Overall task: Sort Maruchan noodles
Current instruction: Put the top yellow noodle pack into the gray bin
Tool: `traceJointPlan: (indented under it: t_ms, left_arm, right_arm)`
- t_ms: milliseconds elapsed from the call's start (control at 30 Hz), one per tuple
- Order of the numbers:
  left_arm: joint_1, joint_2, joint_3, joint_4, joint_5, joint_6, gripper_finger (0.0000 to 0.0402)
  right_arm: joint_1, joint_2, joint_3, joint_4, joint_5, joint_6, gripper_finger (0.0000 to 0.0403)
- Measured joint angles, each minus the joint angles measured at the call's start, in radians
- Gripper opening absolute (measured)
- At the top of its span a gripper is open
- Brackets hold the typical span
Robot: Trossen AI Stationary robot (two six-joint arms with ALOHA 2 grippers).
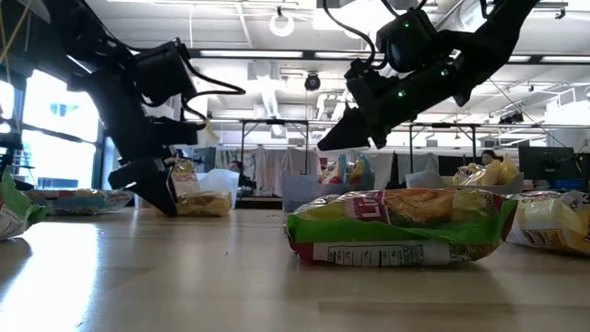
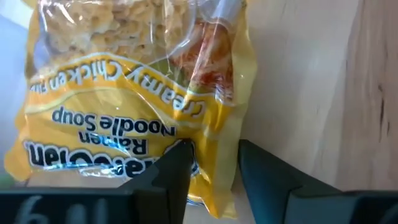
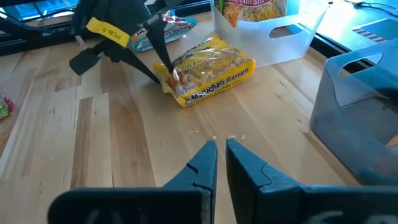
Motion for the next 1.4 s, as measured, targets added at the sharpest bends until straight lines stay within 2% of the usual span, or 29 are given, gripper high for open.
traceJointPlan:
  t_ms: [133, 233, 367, 500, 633, 700, 833, 1000, 1167, 1400]
  left_arm:
    - [0.003, 0.006, 0.029, -0.025, 0.071, -0.010, 0.0064]
    - [0.000, 0.007, 0.054, -0.025, 0.177, -0.022, 0.0013]
    - [0.007, 0.007, 0.103, -0.011, 0.262, -0.048, 0.0010]
    - [0.031, 0.007, 0.143, 0.065, 0.352, -0.115, 0.0002]
    - [0.080, 0.007, 0.157, 0.253, 0.505, -0.217, 0.0001]
    - [0.104, 0.007, 0.157, 0.348, 0.544, -0.281, 0.0001]
    - [0.138, 0.007, 0.157, 0.515, 0.546, -0.360, 0.0000]
    - [0.148, 0.007, 0.157, 0.703, 0.497, -0.397, 0.0000]
    - [0.148, 0.007, 0.157, 0.855, 0.444, -0.428, 0.0000]
    - [0.148, 0.007, 0.157, 0.984, 0.386, -0.440, 0.0000]
  right_arm:
    - [0.000, 0.000, 0.000, 0.002, -0.013, 0.000, 0.0020]
    - [0.005, 0.000, 0.000, 0.004, -0.016, 0.000, 0.0022]
    - [0.030, 0.000, 0.000, 0.009, -0.012, -0.009, 0.0043]
    - [0.069, 0.000, 0.000, 0.030, 0.028, -0.003, 0.0093]
    - [0.127, 0.000, 0.000, 0.046, 0.135, 0.030, 0.0155]
    - [0.161, 0.000, 0.000, 0.046, 0.207, 0.071, 0.0182]
    - [0.225, 0.000, 0.000, 0.049, 0.356, 0.175, 0.0219]
    - [0.276, 0.013, 0.000, 0.139, 0.558, 0.252, 0.0238]
    - [0.290, 0.073, 0.004, 0.348, 0.689, 0.153, 0.0241]
    - [0.290, 0.160, 0.147, 0.378, 0.802, -0.052, 0.0241]
